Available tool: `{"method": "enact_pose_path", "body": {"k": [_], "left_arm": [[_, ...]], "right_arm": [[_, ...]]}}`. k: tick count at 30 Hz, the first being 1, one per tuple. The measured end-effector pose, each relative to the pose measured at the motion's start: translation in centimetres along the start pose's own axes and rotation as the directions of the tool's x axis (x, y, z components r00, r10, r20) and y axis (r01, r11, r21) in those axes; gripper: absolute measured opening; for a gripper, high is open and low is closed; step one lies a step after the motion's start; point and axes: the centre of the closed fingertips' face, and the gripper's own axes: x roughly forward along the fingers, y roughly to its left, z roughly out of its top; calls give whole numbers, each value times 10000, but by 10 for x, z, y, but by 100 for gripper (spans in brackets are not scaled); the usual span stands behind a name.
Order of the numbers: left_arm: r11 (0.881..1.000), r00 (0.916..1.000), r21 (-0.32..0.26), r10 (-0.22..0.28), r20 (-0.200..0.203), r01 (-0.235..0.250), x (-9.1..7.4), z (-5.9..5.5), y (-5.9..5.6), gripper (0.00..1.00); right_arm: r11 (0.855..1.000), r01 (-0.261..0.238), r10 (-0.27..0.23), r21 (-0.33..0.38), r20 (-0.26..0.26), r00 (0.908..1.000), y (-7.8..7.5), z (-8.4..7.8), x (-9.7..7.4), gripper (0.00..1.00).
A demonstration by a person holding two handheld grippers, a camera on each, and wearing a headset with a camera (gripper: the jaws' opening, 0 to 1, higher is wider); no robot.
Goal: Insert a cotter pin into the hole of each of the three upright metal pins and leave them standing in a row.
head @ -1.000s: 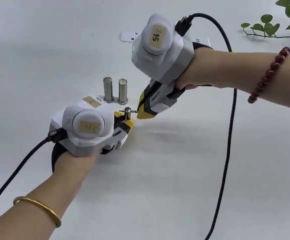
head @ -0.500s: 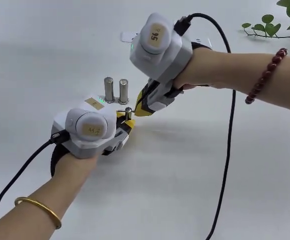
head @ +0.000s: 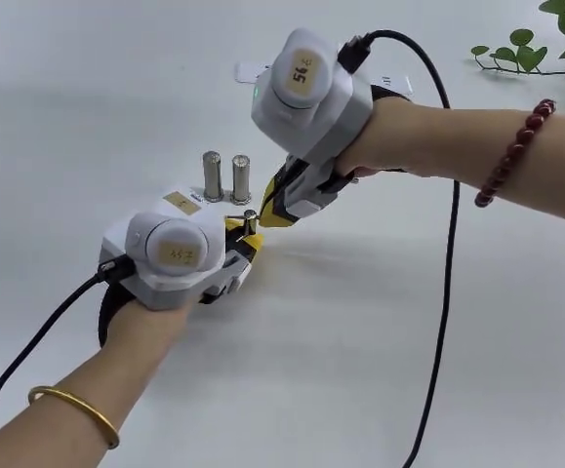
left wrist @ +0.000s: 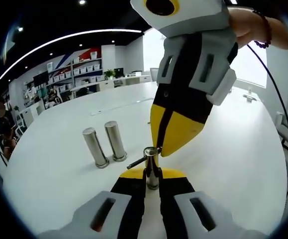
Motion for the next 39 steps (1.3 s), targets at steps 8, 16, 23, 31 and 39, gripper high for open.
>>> {"method": "enact_pose_path", "body": {"k": [8,16,23,31,39], "left_arm": [[10000,10000,16,33,14,-33,0,0,-1,6],[10000,10000,-59,9,46,-8,-1,0,-2,6],[9999,10000,-80,71,58,-70,-2,0,1,6],[9994,9997,-256,238,95,-235,-5,1,11,6],[9990,9994,-300,336,31,-335,-8,0,20,6]], "right_arm": [[10000,-43,43,-22,72,10000,1,2,1,0],[9990,203,-202,403,-37,9998,-2,-3,-3,12],[9817,405,-568,1861,833,9949,-8,-5,-12,23],[9595,631,-1164,2747,1823,9763,-12,-6,-22,28],[9513,536,-1274,3037,2286,9652,-6,-10,-23,31]]}}
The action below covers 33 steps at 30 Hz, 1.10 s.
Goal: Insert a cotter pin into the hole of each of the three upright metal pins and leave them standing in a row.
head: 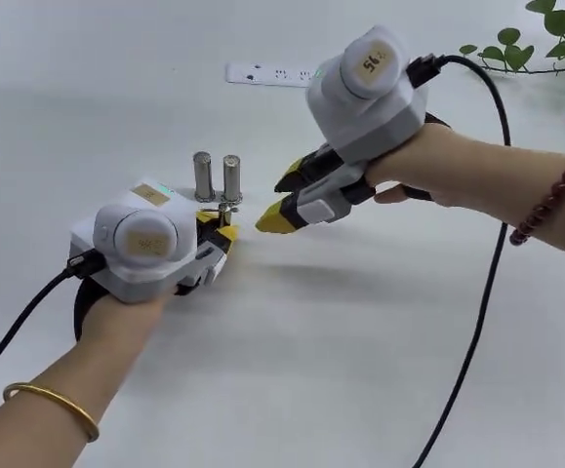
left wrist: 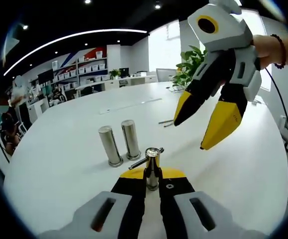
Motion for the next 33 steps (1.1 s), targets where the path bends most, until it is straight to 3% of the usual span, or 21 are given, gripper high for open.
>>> {"method": "enact_pose_path", "body": {"k": [15,33], "left_arm": [[9992,9993,-130,-384,13,384,0,0,8,6],[9989,9992,-312,-352,-210,345,-1,-5,8,10]], "right_arm": [[9972,168,-239,731,972,9950,-1,-2,-4,32],[9952,201,-295,959,980,9947,1,-10,-4,32]]}}
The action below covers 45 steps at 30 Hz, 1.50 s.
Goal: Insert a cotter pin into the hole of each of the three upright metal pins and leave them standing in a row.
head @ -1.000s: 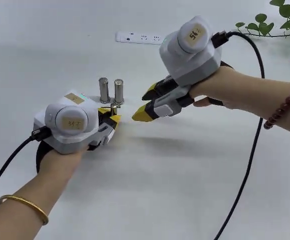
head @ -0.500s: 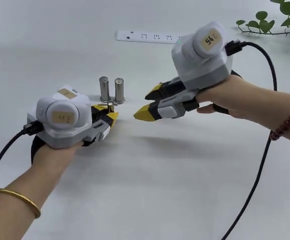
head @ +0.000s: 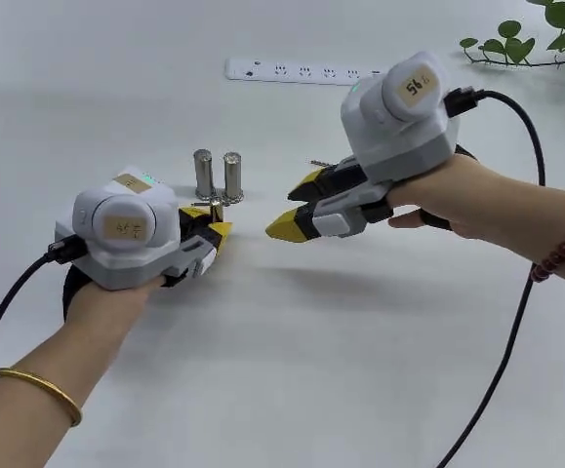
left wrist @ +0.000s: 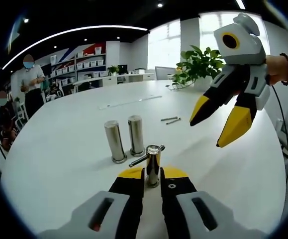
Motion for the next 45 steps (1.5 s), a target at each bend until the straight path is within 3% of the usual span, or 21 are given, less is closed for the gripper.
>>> {"method": "enact_pose_path", "body": {"k": [9,12,17,26,35,39,45], "left_arm": [[9999,9999,-126,32,106,-31,-2,2,2,17],[9988,9998,-480,-29,199,39,-4,3,2,20],[9991,9998,-411,-37,174,44,-4,3,1,22],[9997,9990,-225,14,440,-4,-11,10,3,22],[9995,9978,-308,24,657,-4,-13,15,2,22],[9985,9964,-541,-53,841,99,-16,18,-1,22],[9980,9931,-594,-145,1168,216,-21,27,-1,22]], "right_arm": [[9997,160,-166,203,326,9993,-5,5,-1,32],[9994,175,-191,307,517,9985,-5,10,-1,32],[9987,282,-313,431,737,9968,-12,15,1,32],[9930,508,-700,1063,1849,9803,-26,44,15,30],[9935,804,-940,804,1829,9786,-33,54,32,27],[9902,1014,-1178,959,1847,9757,-47,55,46,26],[9871,1102,-1309,1158,1891,9732,-52,57,58,23]]}}
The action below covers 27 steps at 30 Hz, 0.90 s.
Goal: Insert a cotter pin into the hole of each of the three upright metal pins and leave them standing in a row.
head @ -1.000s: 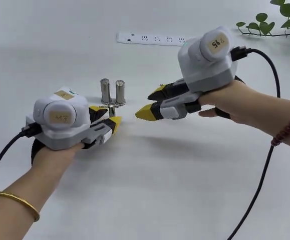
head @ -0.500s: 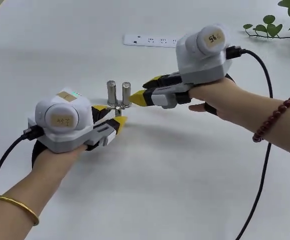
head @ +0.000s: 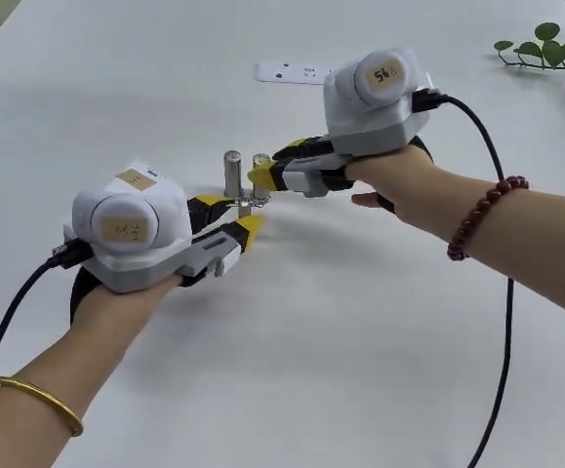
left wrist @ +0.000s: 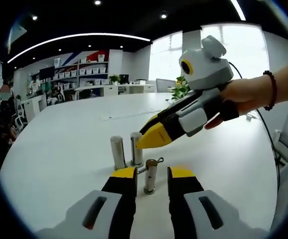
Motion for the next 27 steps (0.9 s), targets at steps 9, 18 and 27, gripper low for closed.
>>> {"method": "enact_pose_path", "body": {"k": [9,18,27], "left_arm": [[9933,9973,-1140,-83,735,167,-5,20,1,16],[9831,9928,-1787,-180,1184,392,-12,32,2,12],[9799,9897,-1918,-274,1402,543,-13,38,-1,13]], "right_arm": [[9999,53,-54,140,61,10000,-1,2,7,17],[9994,-34,29,330,142,9999,0,4,6,9],[9995,168,-168,-262,-10,9999,0,3,3,8]]}}
